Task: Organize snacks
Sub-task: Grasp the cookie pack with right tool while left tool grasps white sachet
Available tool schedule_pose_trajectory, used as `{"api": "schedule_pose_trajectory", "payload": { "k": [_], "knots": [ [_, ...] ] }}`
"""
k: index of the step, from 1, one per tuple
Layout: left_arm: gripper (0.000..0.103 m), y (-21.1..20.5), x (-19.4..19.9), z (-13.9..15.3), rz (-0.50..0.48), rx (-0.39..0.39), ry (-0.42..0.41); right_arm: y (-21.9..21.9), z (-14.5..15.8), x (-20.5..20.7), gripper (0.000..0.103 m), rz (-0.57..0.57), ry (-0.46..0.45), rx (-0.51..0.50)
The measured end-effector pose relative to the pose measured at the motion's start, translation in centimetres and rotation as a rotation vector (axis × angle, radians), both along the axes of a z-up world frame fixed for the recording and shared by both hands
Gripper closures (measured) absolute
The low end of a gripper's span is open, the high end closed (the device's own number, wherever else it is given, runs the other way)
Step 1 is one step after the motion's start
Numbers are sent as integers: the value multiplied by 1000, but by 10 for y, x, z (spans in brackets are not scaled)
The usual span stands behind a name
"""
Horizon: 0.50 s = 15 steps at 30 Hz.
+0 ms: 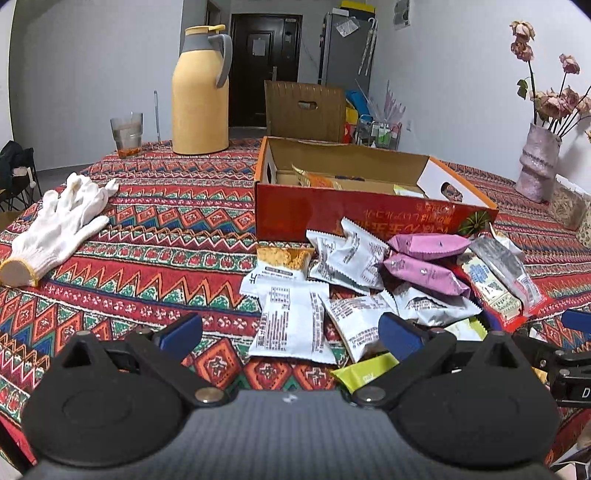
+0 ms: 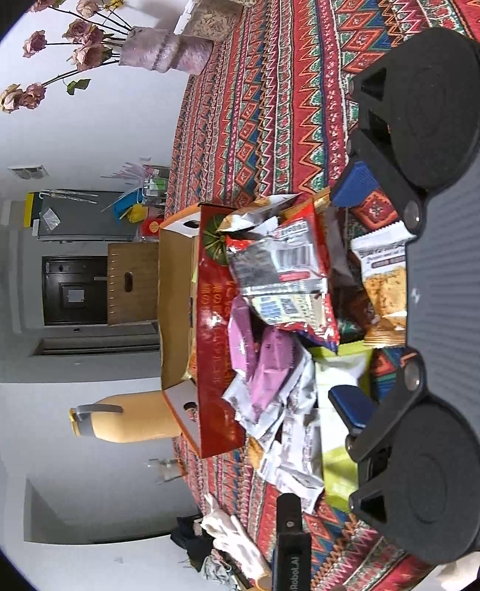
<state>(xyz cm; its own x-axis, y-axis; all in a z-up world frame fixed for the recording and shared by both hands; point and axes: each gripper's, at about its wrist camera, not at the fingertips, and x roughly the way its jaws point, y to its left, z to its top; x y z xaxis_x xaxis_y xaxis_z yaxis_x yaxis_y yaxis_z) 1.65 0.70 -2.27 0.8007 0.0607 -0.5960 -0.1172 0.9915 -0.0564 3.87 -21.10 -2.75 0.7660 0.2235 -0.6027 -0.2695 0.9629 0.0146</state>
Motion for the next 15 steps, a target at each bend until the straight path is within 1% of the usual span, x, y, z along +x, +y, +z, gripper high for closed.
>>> {"api": "schedule_pose_trajectory", "payload": {
  "k": [5,12,15],
  "knots": [
    [0,-1,-2,-2,-1,-1,6,-1,-4,-2,0,-5,14,-13],
    [0,-3,-4,-6,-4,-4,23,-3,-18,-3,0,6,49,-28],
    [0,-4,-6,-7,-4,-1,24,-3,-24,-3,6,16,55,-29]
  ]
}}
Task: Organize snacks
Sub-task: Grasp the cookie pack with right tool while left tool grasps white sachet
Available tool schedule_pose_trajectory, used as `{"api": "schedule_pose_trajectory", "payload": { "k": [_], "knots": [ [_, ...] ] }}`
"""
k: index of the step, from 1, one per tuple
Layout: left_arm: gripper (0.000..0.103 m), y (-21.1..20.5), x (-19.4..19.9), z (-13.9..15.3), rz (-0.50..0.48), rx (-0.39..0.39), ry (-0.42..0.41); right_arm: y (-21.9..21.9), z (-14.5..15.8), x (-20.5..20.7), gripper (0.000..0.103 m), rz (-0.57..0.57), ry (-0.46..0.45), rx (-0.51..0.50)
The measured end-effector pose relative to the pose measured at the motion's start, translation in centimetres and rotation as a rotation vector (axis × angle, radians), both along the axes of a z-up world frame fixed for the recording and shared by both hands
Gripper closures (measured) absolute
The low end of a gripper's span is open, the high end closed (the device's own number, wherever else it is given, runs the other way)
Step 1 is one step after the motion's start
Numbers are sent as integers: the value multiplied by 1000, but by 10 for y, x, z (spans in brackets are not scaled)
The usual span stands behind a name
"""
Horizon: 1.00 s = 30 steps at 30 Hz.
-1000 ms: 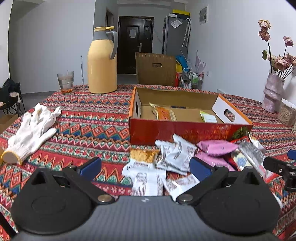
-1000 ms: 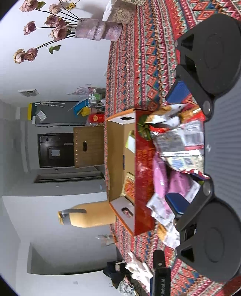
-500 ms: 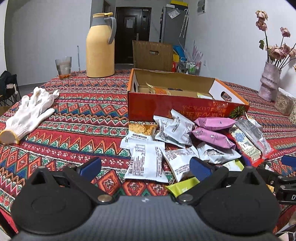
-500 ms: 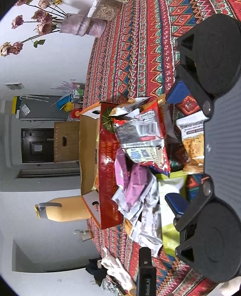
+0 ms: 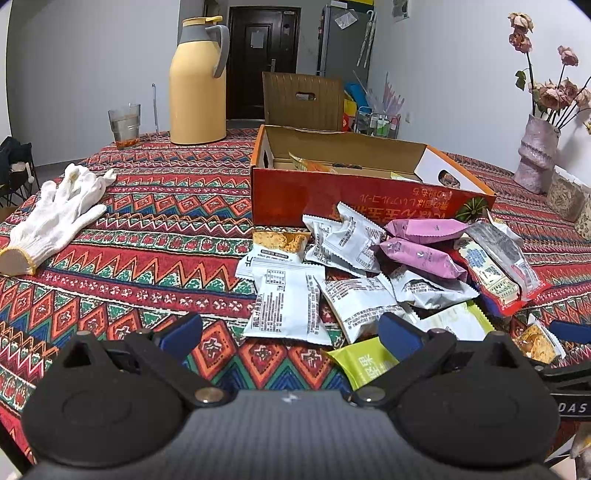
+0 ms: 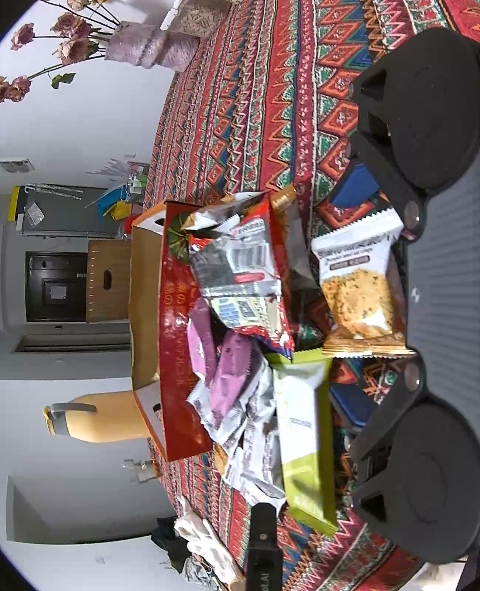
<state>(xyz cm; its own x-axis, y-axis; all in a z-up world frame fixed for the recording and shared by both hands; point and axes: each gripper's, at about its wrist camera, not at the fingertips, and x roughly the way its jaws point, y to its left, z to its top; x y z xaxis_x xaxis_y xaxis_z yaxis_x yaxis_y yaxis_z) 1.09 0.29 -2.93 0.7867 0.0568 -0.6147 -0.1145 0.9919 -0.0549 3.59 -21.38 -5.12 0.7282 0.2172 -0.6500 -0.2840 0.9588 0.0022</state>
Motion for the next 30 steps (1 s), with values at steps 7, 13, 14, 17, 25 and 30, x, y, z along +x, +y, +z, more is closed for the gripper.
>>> {"api": "schedule_pose_trajectory", "payload": {
  "k": [7,13,14,17,25,30],
  "knots": [
    [0,-1,-3,-2,3,1,7,-1,-6,-2,30,12,-5,8],
    [0,-2,-4,-2,2,-1,5,-4,-3,-6,45,21,-25,11],
    [0,-2,-5,-2,2,0,4,-5,-2,-7,47,22,-27,13],
    [0,-1,-7,-1,2,-2,3,-7,0,-9,52,25,-31,21],
    [0,2,-5,0,19,-5,11,-18,15,-19,54,-4,-101,37],
    [0,8,7,-1,62,8,27,-32,26,-19,54,-55,-149,42]
  ]
}}
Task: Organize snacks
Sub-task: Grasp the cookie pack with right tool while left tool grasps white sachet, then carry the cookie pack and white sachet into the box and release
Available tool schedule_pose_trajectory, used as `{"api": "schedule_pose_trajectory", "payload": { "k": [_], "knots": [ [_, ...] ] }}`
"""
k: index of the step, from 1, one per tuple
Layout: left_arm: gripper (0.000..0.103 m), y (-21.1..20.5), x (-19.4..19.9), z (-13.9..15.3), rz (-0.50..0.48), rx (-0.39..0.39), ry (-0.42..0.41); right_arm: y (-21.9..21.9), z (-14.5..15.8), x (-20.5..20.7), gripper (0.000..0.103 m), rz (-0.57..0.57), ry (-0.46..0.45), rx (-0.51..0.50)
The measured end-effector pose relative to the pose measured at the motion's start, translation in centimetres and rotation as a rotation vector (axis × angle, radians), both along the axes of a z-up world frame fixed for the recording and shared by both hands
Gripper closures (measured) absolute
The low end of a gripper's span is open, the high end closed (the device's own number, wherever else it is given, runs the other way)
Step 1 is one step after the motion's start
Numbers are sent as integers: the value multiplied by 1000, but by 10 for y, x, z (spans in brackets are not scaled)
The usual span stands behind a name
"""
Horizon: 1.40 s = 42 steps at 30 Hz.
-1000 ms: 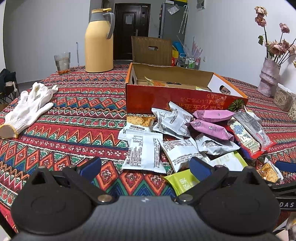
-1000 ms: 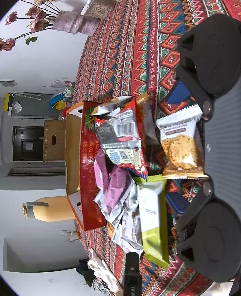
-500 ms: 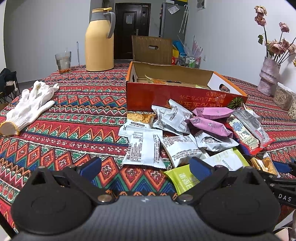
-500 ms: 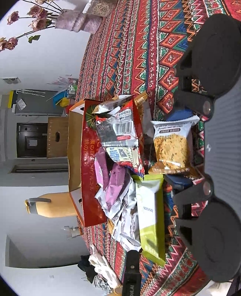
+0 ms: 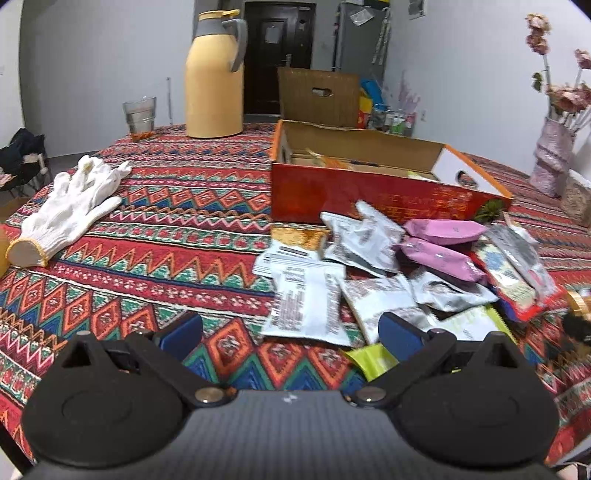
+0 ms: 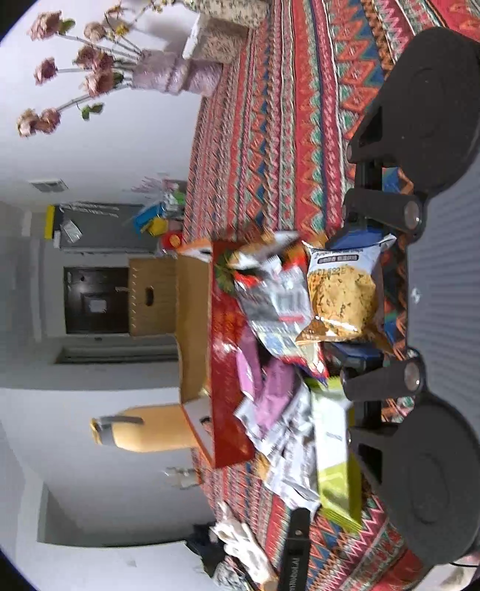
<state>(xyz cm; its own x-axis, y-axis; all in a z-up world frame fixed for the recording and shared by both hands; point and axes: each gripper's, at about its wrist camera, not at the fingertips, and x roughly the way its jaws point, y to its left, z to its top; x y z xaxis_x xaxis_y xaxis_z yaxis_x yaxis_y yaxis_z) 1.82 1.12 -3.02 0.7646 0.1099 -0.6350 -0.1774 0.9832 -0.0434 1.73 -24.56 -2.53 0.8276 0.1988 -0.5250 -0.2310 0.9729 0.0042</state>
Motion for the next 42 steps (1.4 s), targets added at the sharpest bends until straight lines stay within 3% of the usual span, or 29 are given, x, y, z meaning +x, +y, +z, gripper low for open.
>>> {"api": "schedule_pose_trajectory", "payload": {
  "k": [7,20,22,29,37,42],
  "knots": [
    [0,8,27,-12,75,77,74,-17,3,12,54,-62,-30,6],
    [2,2,60,-19,51,85,102,-23,-2,34,54,-97,-38,18],
    [10,2,64,-20,58,78,108,-24,-3,36,54,-102,-36,19],
    [22,1,70,-23,62,46,109,-24,-7,39,54,-109,-30,22],
    [54,-1,63,-19,39,30,83,-22,-7,38,54,-107,-33,23],
    [56,-1,59,-18,32,18,80,-21,-5,36,53,-104,-39,23]
  ]
}}
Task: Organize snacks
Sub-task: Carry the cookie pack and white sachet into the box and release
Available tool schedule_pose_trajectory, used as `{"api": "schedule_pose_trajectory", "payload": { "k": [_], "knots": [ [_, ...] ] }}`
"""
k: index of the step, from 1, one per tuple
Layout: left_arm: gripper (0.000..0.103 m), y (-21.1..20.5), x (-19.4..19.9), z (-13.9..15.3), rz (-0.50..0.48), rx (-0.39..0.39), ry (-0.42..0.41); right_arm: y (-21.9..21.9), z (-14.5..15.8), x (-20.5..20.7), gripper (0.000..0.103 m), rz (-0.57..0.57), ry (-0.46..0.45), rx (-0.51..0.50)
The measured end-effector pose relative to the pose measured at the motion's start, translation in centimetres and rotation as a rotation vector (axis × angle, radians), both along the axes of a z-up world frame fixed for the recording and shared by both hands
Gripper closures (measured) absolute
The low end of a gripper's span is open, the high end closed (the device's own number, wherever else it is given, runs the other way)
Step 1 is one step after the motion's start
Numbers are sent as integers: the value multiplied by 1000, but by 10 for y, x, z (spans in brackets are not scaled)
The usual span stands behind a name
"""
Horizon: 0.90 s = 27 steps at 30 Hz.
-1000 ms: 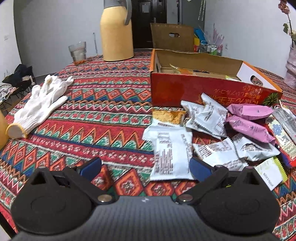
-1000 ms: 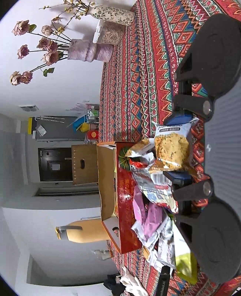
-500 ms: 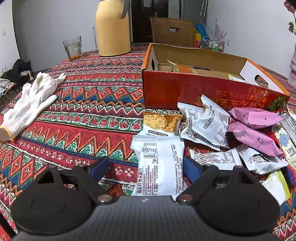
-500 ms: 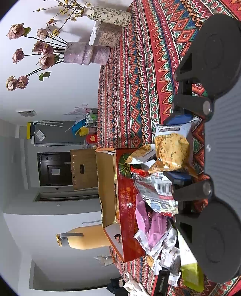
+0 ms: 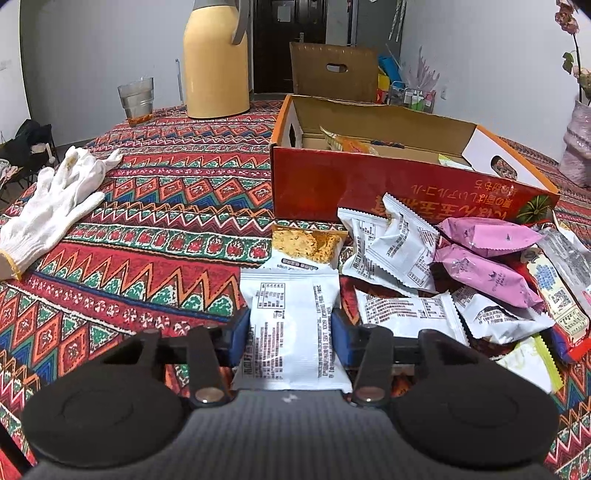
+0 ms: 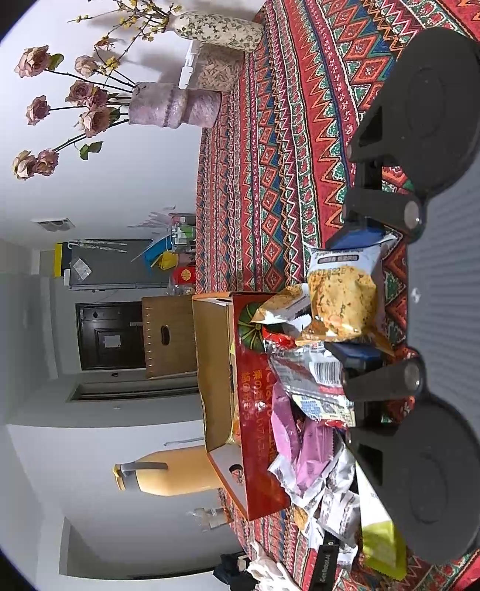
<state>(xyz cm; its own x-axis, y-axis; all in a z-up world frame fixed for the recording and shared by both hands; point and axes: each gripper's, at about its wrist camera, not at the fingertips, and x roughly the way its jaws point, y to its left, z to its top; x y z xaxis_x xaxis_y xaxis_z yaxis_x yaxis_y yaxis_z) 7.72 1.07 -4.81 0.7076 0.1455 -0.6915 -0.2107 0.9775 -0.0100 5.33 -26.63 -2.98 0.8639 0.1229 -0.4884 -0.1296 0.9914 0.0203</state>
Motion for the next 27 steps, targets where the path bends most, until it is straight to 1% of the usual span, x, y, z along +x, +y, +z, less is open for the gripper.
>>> {"api": "schedule_pose_trajectory", "payload": {
  "k": [7,14,22,27],
  "knots": [
    [57,4,-5,8,-4,-12,-21,0,5,-2,54,2,-15,1],
    [57,3,-5,24,-17,-7,-69,5,15,4,53,10,-51,1],
    [57,-4,6,49,-48,24,-143,16,29,23,53,37,-101,3],
    [57,-13,20,67,-66,47,-191,26,41,44,53,59,-139,1]
  ]
}}
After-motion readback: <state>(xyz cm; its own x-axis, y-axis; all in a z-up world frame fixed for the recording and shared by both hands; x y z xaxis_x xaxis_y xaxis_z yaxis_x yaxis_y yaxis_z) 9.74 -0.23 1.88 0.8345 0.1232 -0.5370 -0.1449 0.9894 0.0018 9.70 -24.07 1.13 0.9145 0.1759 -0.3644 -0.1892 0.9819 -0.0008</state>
